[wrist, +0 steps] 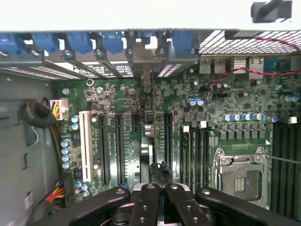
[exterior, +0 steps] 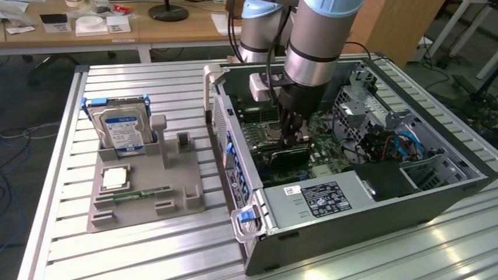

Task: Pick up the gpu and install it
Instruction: 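Press down on the gpu until it lock into place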

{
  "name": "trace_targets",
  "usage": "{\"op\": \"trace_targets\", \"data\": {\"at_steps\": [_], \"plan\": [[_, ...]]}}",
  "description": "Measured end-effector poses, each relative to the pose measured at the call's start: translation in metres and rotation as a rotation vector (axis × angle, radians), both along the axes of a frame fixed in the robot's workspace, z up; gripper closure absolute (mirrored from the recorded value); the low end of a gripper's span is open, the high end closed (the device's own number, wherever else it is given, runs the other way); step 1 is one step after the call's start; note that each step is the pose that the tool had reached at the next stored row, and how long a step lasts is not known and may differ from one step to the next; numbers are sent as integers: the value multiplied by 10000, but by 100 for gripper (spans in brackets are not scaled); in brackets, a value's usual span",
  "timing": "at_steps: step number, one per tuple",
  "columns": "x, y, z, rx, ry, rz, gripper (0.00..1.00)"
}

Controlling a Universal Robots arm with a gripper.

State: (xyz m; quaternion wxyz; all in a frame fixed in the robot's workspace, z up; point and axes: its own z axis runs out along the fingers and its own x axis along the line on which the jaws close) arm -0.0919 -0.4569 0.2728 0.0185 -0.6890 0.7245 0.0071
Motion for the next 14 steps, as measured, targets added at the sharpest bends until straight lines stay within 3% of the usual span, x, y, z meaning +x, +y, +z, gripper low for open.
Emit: {"op": "trace_targets", "data": {"at_steps": [10, 14], "plan": [[0, 0, 333, -2, 1, 0, 89], [0, 0, 420, -2, 1, 0, 89]]}}
